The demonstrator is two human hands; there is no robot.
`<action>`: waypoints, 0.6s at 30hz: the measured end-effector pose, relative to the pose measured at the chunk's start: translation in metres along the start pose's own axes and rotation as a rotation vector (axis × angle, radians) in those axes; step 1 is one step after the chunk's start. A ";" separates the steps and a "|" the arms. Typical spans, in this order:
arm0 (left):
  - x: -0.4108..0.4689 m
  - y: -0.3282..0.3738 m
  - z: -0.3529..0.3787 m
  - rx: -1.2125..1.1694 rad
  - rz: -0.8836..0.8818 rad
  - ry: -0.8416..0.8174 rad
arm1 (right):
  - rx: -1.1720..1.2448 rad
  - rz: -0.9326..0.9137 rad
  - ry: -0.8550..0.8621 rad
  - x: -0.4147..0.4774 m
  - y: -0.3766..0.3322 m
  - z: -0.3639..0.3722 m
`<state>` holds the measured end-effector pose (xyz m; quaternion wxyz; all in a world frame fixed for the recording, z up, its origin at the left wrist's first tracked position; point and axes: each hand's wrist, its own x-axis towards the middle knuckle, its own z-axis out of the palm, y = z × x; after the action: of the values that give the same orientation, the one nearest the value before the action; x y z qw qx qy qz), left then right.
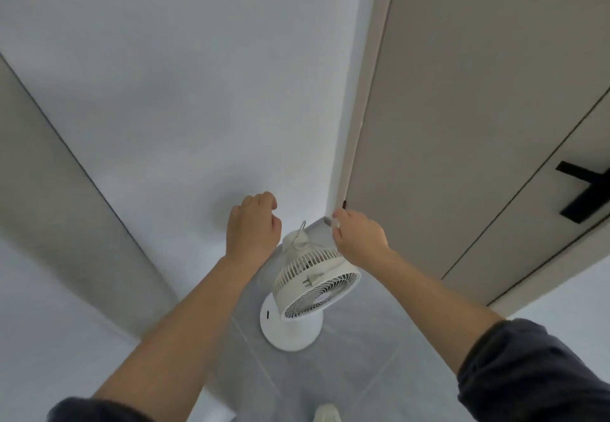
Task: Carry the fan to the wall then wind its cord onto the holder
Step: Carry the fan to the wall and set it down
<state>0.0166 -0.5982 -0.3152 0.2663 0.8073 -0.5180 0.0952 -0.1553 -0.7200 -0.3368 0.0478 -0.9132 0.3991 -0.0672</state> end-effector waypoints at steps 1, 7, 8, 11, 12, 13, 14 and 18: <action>0.006 -0.002 0.010 0.002 -0.017 -0.014 | 0.020 0.002 -0.042 0.013 0.006 0.008; 0.044 -0.012 0.079 0.047 -0.159 -0.128 | 0.087 0.032 -0.353 0.100 0.036 0.067; 0.050 -0.013 0.092 0.058 -0.184 -0.152 | 0.089 0.023 -0.412 0.113 0.041 0.079; 0.059 -0.017 0.124 0.071 -0.239 -0.212 | 0.086 -0.020 -0.565 0.139 0.054 0.110; 0.062 -0.019 0.137 0.066 -0.265 -0.232 | 0.090 -0.019 -0.613 0.147 0.058 0.122; 0.062 -0.020 0.149 0.062 -0.289 -0.252 | 0.099 -0.009 -0.654 0.152 0.061 0.134; 0.062 -0.023 0.161 0.061 -0.311 -0.272 | 0.112 0.004 -0.692 0.156 0.063 0.146; 0.054 -0.035 0.204 0.044 -0.368 -0.356 | 0.213 0.020 -0.788 0.169 0.068 0.190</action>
<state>0.0474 -0.7374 -0.4751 0.1663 0.8976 -0.3987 -0.0876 -0.0605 -0.8842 -0.5195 0.2919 -0.8551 0.3499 0.2473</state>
